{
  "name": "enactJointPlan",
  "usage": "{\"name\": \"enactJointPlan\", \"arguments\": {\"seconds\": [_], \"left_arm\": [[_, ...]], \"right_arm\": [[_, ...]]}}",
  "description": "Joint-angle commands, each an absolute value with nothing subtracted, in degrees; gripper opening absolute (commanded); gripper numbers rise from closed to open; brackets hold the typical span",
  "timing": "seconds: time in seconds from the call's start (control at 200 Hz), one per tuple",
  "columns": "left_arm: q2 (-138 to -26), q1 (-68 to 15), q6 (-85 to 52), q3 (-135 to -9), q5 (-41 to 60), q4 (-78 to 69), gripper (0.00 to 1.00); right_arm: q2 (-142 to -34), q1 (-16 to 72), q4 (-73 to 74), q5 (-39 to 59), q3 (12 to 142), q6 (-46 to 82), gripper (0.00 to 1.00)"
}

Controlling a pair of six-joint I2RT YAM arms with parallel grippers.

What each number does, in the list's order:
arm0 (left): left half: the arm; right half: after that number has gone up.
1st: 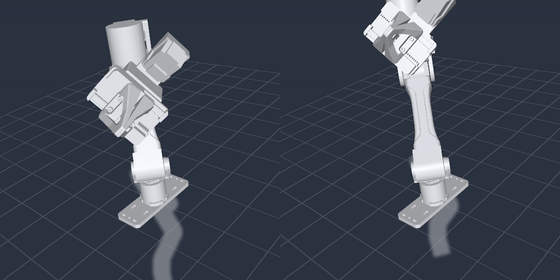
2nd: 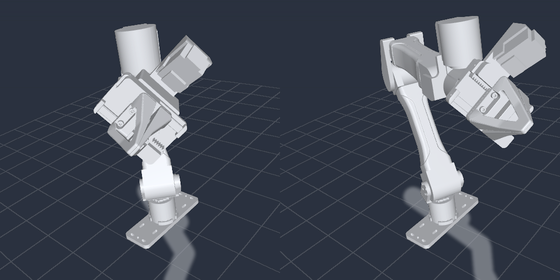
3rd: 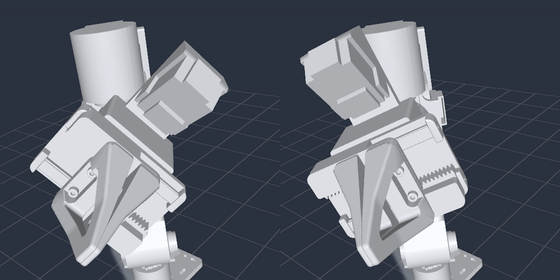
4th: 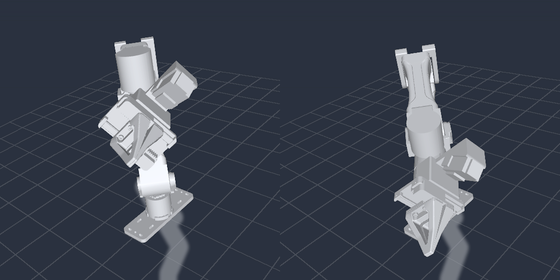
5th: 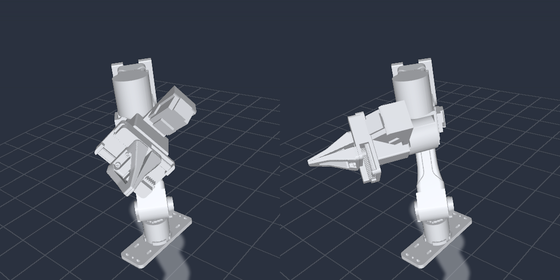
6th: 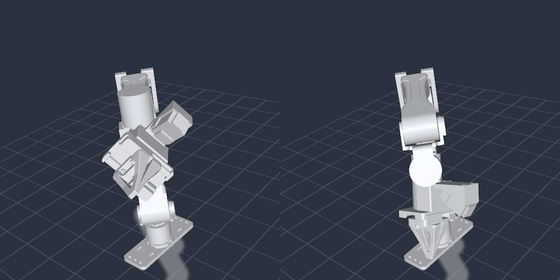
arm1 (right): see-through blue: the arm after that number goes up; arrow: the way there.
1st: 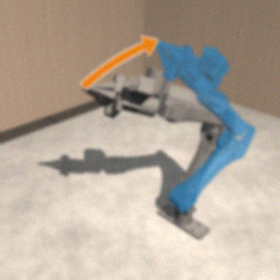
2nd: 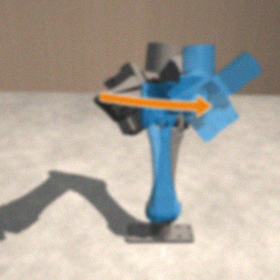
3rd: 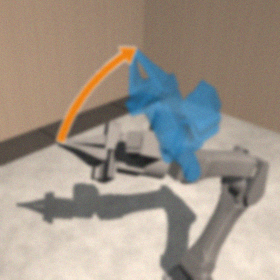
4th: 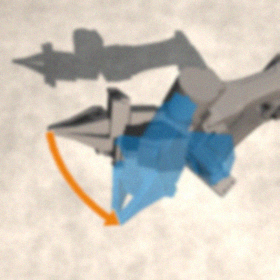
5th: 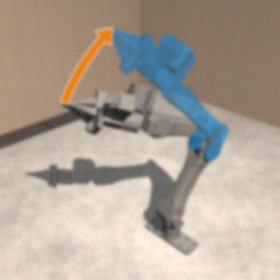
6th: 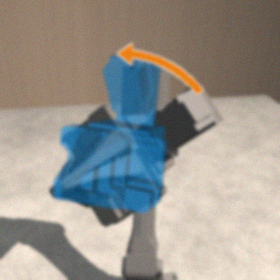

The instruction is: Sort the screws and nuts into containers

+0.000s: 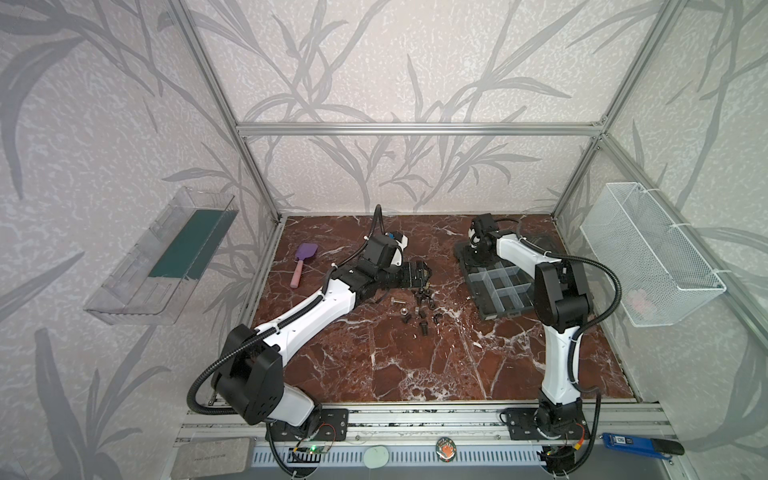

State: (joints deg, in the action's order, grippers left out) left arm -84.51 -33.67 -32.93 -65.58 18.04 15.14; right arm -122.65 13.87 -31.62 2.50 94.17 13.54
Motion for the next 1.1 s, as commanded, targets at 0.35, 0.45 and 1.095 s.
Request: {"name": "enactJointPlan", "arguments": {"seconds": [0.35, 0.45, 1.095], "left_arm": [[-77.43, -32.71, -31.84, -63.80, 15.12, 17.91, 0.99], [-75.92, -31.97, -33.63, -61.73, 15.56, 17.55, 0.99], [-65.49, -26.92, -49.12, -40.77, 21.53, 6.65, 0.99]], "right_arm": [[-107.99, 18.20, -35.14, 0.47, 91.56, 12.09, 0.39], [-104.06, 21.87, -35.26, 0.34, 87.79, 11.84, 0.40], [-96.23, 45.20, -27.91, -0.09, 64.42, 26.50, 0.40]]}}
